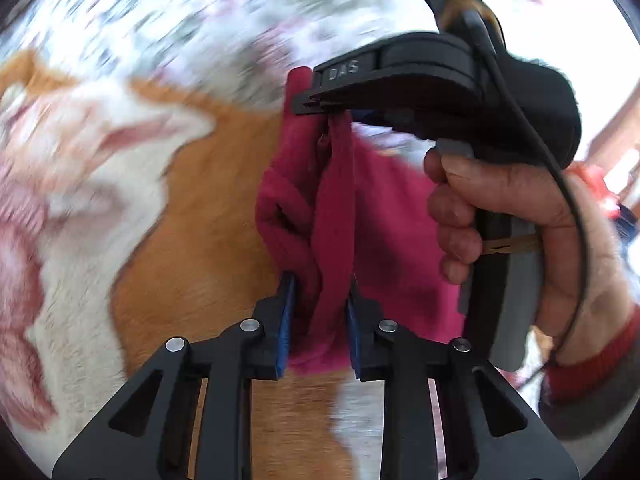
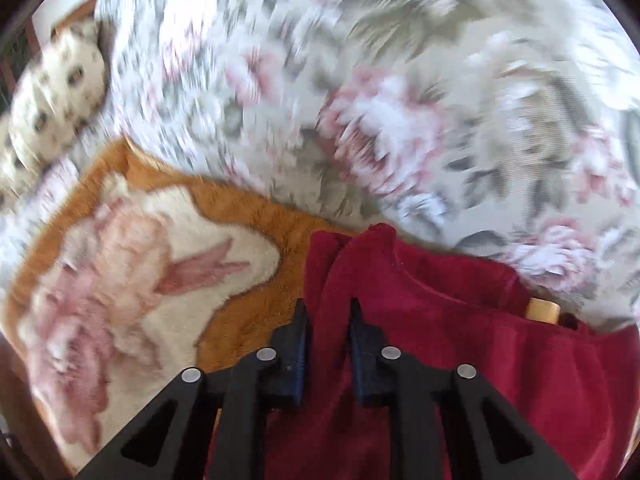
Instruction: Fold small clothes
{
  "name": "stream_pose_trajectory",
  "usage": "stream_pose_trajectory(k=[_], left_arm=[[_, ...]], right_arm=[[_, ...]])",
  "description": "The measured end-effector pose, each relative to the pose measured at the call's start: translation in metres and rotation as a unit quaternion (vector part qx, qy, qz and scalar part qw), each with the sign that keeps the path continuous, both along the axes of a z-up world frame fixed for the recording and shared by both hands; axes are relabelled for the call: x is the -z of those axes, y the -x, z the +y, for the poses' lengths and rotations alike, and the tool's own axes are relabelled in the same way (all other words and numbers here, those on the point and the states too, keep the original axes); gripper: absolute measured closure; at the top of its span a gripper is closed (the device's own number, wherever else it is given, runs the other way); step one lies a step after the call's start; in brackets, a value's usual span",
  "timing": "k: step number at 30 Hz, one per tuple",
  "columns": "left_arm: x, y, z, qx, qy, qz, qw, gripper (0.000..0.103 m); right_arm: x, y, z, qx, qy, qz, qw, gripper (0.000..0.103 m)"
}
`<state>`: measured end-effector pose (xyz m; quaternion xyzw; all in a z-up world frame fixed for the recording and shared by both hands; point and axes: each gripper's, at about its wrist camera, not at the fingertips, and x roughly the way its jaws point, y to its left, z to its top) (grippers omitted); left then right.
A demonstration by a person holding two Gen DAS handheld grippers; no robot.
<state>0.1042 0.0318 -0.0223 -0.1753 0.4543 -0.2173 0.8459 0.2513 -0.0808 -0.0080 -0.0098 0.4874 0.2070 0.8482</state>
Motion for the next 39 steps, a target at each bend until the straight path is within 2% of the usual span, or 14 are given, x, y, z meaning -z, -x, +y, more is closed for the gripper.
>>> stream_pose_trajectory(k=[5, 9, 15, 17, 19, 21, 23, 25, 27, 31, 32, 33, 35, 39], left_arm=[[-0.050, 0.025, -0.049, 0.113, 0.062, -0.074, 0.9889, 0.081], [-0.059, 0.032, -0.107, 0.186, 0.083, -0.076, 0.9762, 0.088], [-0.043, 0.051, -0.155, 0.271, 0.045, -0.069, 0.9592, 0.088], [-0.052, 0.060, -0.151, 0.289, 0.024, -0.099, 0.9518, 0.088], [-0.063, 0.062, -0.138, 0.290, 0.020, -0.124, 0.9488, 0.079], [-0.066, 0.068, -0.124, 0.272, 0.018, -0.126, 0.9540, 0.068], [-0.055, 0.050, -0.119, 0.238, 0.001, -0.120, 0.9639, 0.063], [-0.041, 0.036, -0.117, 0.200, -0.021, -0.092, 0.9752, 0.063], [-0.026, 0.029, -0.119, 0.190, -0.027, -0.061, 0.9795, 0.063], [-0.012, 0.031, -0.140, 0.198, -0.073, -0.067, 0.9752, 0.063], [-0.010, 0.034, -0.146, 0.201, -0.083, -0.075, 0.9732, 0.063], [-0.011, 0.033, -0.147, 0.202, -0.088, -0.081, 0.9721, 0.062], [-0.010, 0.036, -0.144, 0.209, -0.078, -0.087, 0.9710, 0.061], [-0.020, 0.042, -0.131, 0.227, -0.013, -0.099, 0.9688, 0.060]], right_arm=[[-0.057, 0.032, -0.094, 0.044, -0.074, -0.045, 0.995, 0.088], [-0.073, 0.050, -0.165, 0.097, -0.085, -0.060, 0.990, 0.089], [-0.014, 0.049, -0.238, 0.184, -0.036, -0.007, 0.982, 0.089], [0.010, 0.046, -0.258, 0.205, -0.074, 0.024, 0.976, 0.088], [0.018, 0.050, -0.275, 0.227, -0.135, 0.037, 0.964, 0.087], [0.012, 0.061, -0.287, 0.240, -0.165, 0.036, 0.956, 0.061], [0.004, 0.076, -0.289, 0.243, -0.180, 0.022, 0.953, 0.051], [0.004, 0.084, -0.286, 0.230, -0.191, 0.031, 0.954, 0.046], [0.009, 0.088, -0.284, 0.223, -0.204, 0.045, 0.952, 0.044], [0.024, 0.085, -0.268, 0.227, -0.217, 0.064, 0.947, 0.043], [0.023, 0.086, -0.267, 0.226, -0.210, 0.060, 0.949, 0.048], [0.020, 0.086, -0.266, 0.223, -0.211, 0.054, 0.950, 0.067], [0.008, 0.088, -0.265, 0.220, -0.192, 0.029, 0.956, 0.086], [-0.029, 0.096, -0.265, 0.202, -0.119, -0.039, 0.971, 0.089]])
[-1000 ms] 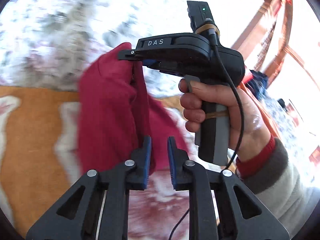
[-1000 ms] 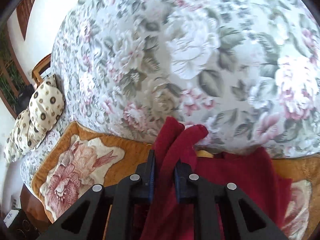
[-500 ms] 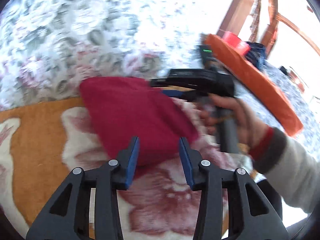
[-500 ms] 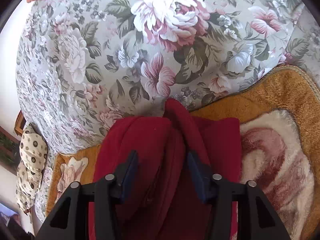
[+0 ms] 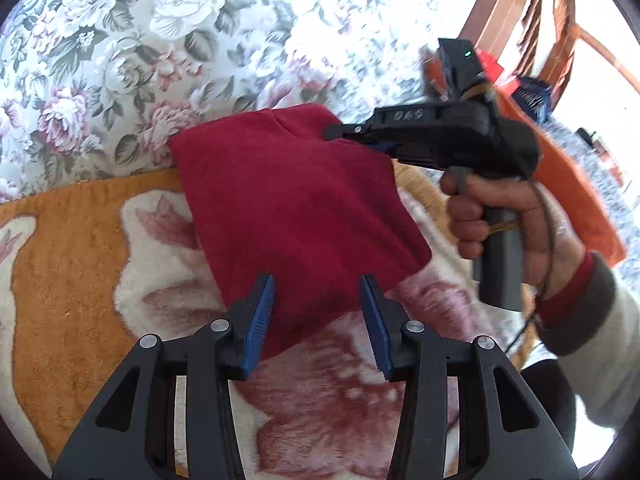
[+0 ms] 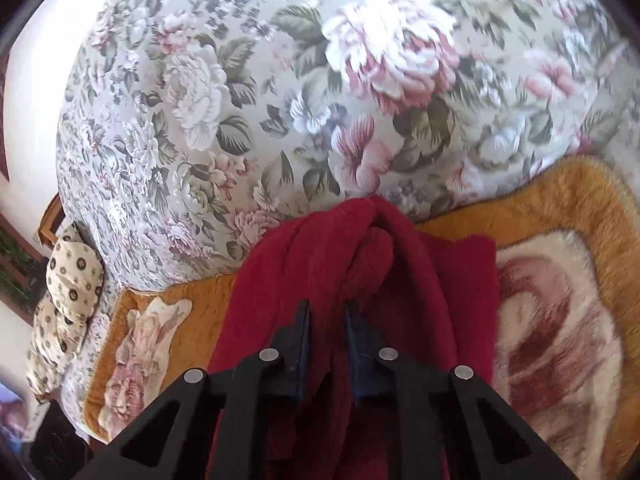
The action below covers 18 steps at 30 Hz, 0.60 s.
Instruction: Fold small clothes
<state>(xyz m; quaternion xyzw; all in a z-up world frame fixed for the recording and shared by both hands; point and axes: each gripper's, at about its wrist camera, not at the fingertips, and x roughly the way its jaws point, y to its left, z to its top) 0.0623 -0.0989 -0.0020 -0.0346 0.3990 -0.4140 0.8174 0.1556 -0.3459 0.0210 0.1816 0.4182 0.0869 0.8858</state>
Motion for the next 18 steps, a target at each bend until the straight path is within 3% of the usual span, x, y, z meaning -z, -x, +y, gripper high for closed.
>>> stream_pose_trajectory(k=[2, 5, 7, 10, 12, 15, 18], left_arm=[[-0.005, 0.003, -0.002, 0.001, -0.003, -0.011, 0.9999, 0.058], [0.009, 0.000, -0.011, -0.007, -0.042, -0.002, 0.9991, 0.058], [0.015, -0.004, -0.014, -0.012, -0.052, 0.019, 0.9984, 0.058], [0.016, -0.004, -0.013, -0.018, -0.044, 0.028, 0.9985, 0.058], [0.013, -0.002, -0.014, -0.017, -0.042, 0.021, 0.9988, 0.058], [0.014, 0.001, -0.017, -0.015, -0.048, 0.017, 0.9986, 0.058], [0.020, 0.002, -0.021, -0.019, -0.058, 0.016, 0.9980, 0.058]], right_arm=[[-0.005, -0.004, -0.002, 0.012, 0.058, -0.002, 0.998, 0.089], [0.017, -0.019, 0.001, 0.030, 0.147, 0.026, 0.988, 0.090], [0.033, -0.022, 0.000, 0.022, 0.127, 0.046, 0.991, 0.090], [0.016, -0.009, -0.013, 0.034, 0.089, 0.031, 0.995, 0.085], [-0.003, 0.005, -0.018, 0.047, 0.102, 0.033, 0.993, 0.074], [-0.028, 0.032, -0.003, -0.004, 0.097, 0.008, 0.995, 0.074], [-0.027, 0.061, 0.025, -0.069, 0.109, -0.003, 0.992, 0.074]])
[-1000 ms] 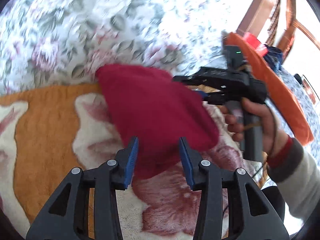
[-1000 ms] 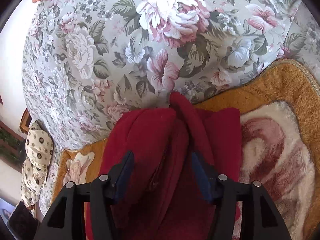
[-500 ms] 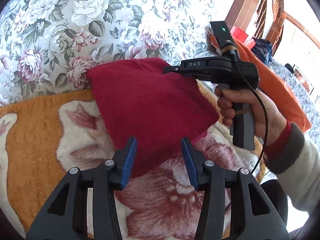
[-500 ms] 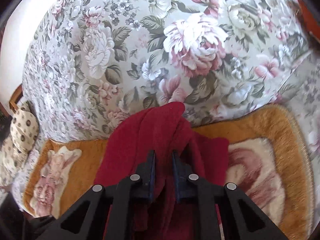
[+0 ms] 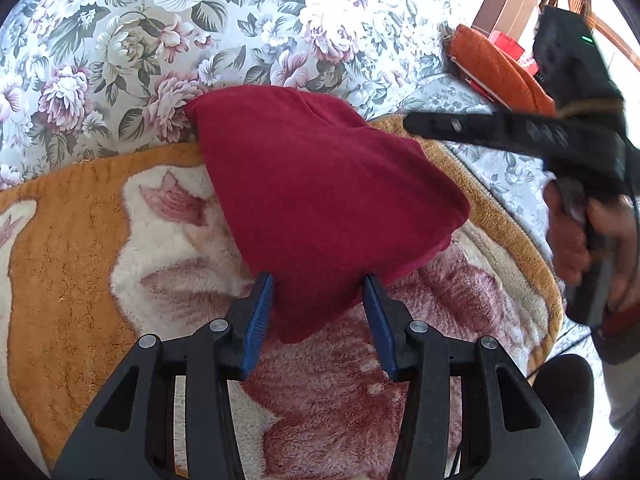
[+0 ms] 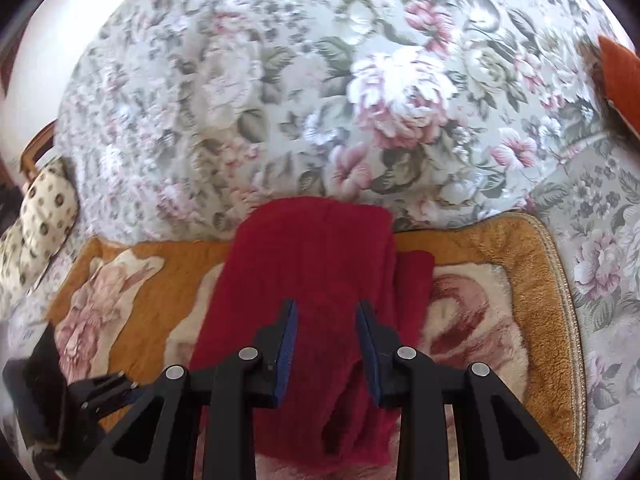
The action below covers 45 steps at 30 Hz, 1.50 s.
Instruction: Fold small clothes
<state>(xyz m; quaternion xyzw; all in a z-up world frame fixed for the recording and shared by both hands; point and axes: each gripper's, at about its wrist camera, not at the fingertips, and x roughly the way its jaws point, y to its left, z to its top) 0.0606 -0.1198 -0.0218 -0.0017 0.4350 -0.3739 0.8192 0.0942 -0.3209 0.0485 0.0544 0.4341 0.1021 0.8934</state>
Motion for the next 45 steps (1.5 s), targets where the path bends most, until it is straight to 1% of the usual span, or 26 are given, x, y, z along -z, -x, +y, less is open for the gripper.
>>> stream_pose_trajectory(k=[2, 3, 4, 6, 7, 10, 11, 12, 16, 19, 24, 26, 27, 28, 30, 31, 33, 36, 38, 40, 42, 44, 45], left_arm=[[0.002, 0.000, -0.002, -0.002, -0.005, -0.001, 1.0000, 0.058], [0.003, 0.000, -0.002, -0.003, -0.007, -0.001, 1.0000, 0.058], [0.004, 0.000, -0.003, -0.002, -0.008, 0.000, 1.0000, 0.058], [0.006, 0.000, -0.004, -0.002, -0.012, 0.001, 0.9999, 0.058], [0.006, 0.001, -0.005, -0.002, -0.016, 0.000, 0.9999, 0.058], [0.005, 0.002, -0.004, -0.007, -0.020, -0.007, 0.9997, 0.058], [0.004, 0.002, -0.004, -0.010, -0.020, -0.009, 0.9997, 0.058], [0.002, 0.002, -0.003, -0.012, -0.020, -0.011, 0.9997, 0.058], [-0.005, 0.005, -0.001, -0.020, -0.021, -0.029, 0.9992, 0.057], [-0.008, 0.009, -0.001, -0.023, -0.028, -0.044, 0.9984, 0.057], [-0.013, 0.009, 0.006, -0.036, -0.023, -0.053, 0.9977, 0.057], [-0.013, 0.006, 0.010, -0.047, -0.022, -0.053, 0.9972, 0.057], [-0.013, 0.005, 0.012, -0.052, -0.022, -0.051, 0.9971, 0.056], [-0.012, 0.003, 0.014, -0.058, -0.022, -0.047, 0.9970, 0.054], [-0.010, 0.001, 0.017, -0.066, -0.021, -0.043, 0.9967, 0.050], [-0.009, 0.000, 0.018, -0.069, -0.022, -0.043, 0.9964, 0.050], [-0.008, 0.000, 0.018, -0.072, -0.027, -0.044, 0.9961, 0.050], [-0.006, 0.002, 0.016, -0.074, -0.037, -0.052, 0.9952, 0.050], [-0.004, 0.002, 0.014, -0.075, -0.043, -0.055, 0.9948, 0.050], [-0.003, 0.001, 0.012, -0.075, -0.044, -0.048, 0.9950, 0.050], [-0.006, -0.001, 0.010, -0.072, -0.039, -0.038, 0.9959, 0.050], [-0.009, -0.004, 0.011, -0.078, -0.023, -0.027, 0.9963, 0.049], [-0.009, -0.009, 0.011, -0.086, -0.009, -0.011, 0.9962, 0.043]], right_arm=[[0.019, 0.009, 0.013, -0.008, 0.038, 0.018, 0.999, 0.074], [0.032, 0.013, 0.014, 0.001, 0.060, 0.033, 0.998, 0.074], [0.047, 0.016, 0.012, 0.008, 0.071, 0.047, 0.996, 0.074], [0.069, 0.022, 0.004, 0.020, 0.068, 0.056, 0.996, 0.074], [0.073, 0.025, 0.001, 0.031, 0.068, 0.055, 0.996, 0.074], [0.063, 0.031, -0.014, 0.051, 0.015, 0.060, 0.997, 0.074], [0.059, 0.032, -0.017, 0.057, 0.005, 0.059, 0.997, 0.074], [0.053, 0.035, -0.019, 0.060, 0.000, 0.054, 0.997, 0.074], [0.027, 0.046, -0.010, 0.055, 0.013, 0.017, 0.998, 0.074], [0.021, 0.047, -0.002, 0.056, 0.016, 0.006, 0.998, 0.074], [0.026, 0.040, 0.011, 0.047, 0.023, 0.003, 0.999, 0.074], [0.038, 0.037, 0.014, 0.045, 0.030, 0.017, 0.998, 0.074], [0.047, 0.035, 0.016, 0.046, 0.043, 0.029, 0.998, 0.074], [0.056, 0.035, 0.017, 0.046, 0.052, 0.037, 0.997, 0.074], [0.066, 0.036, 0.018, 0.043, 0.057, 0.032, 0.997, 0.074], [0.066, 0.038, 0.018, 0.043, 0.058, 0.027, 0.997, 0.074], [0.063, 0.039, 0.017, 0.041, 0.057, 0.030, 0.997, 0.074], [0.052, 0.043, 0.010, 0.047, 0.029, 0.030, 0.998, 0.073], [0.041, 0.047, 0.004, 0.056, 0.006, 0.015, 0.998, 0.073], [0.034, 0.046, -0.001, 0.068, -0.003, 0.004, 0.998, 0.070], [0.031, 0.041, -0.006, 0.088, -0.003, -0.001, 0.996, 0.059], [0.031, 0.031, -0.009, 0.100, -0.013, 0.000, 0.995, 0.059], [0.032, 0.026, -0.011, 0.103, -0.019, 0.002, 0.994, 0.059]])
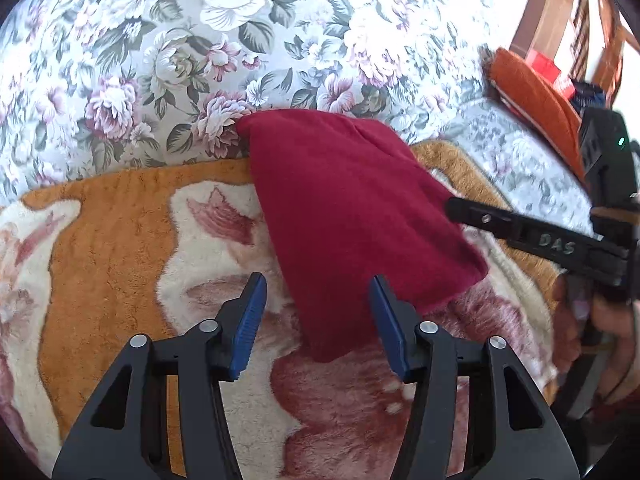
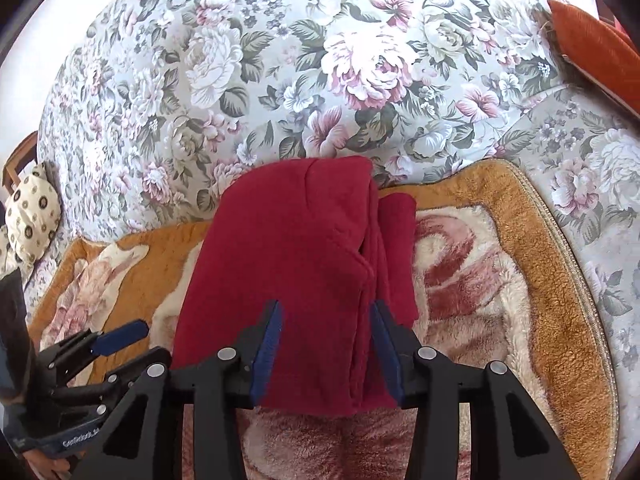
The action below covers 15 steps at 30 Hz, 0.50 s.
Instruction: Fold small clothes
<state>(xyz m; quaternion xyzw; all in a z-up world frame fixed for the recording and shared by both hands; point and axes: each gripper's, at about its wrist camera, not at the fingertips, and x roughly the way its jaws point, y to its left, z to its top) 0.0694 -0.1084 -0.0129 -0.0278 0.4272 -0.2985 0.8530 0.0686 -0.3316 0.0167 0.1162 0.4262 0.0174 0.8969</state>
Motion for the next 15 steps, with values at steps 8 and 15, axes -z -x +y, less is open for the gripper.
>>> stream_pose_trajectory(k=[8, 15], left_arm=[[0.002, -0.029, -0.028, -0.026, 0.023, 0.019, 0.9992, 0.035], [0.030, -0.047, -0.049, -0.043, -0.022, 0.047, 0.9977, 0.029]], right_arm=[[0.010, -0.036, -0.017, 0.046, -0.011, 0.006, 0.999, 0.059], [0.024, -0.051, -0.015, -0.001, 0.031, 0.005, 1.000, 0.082]])
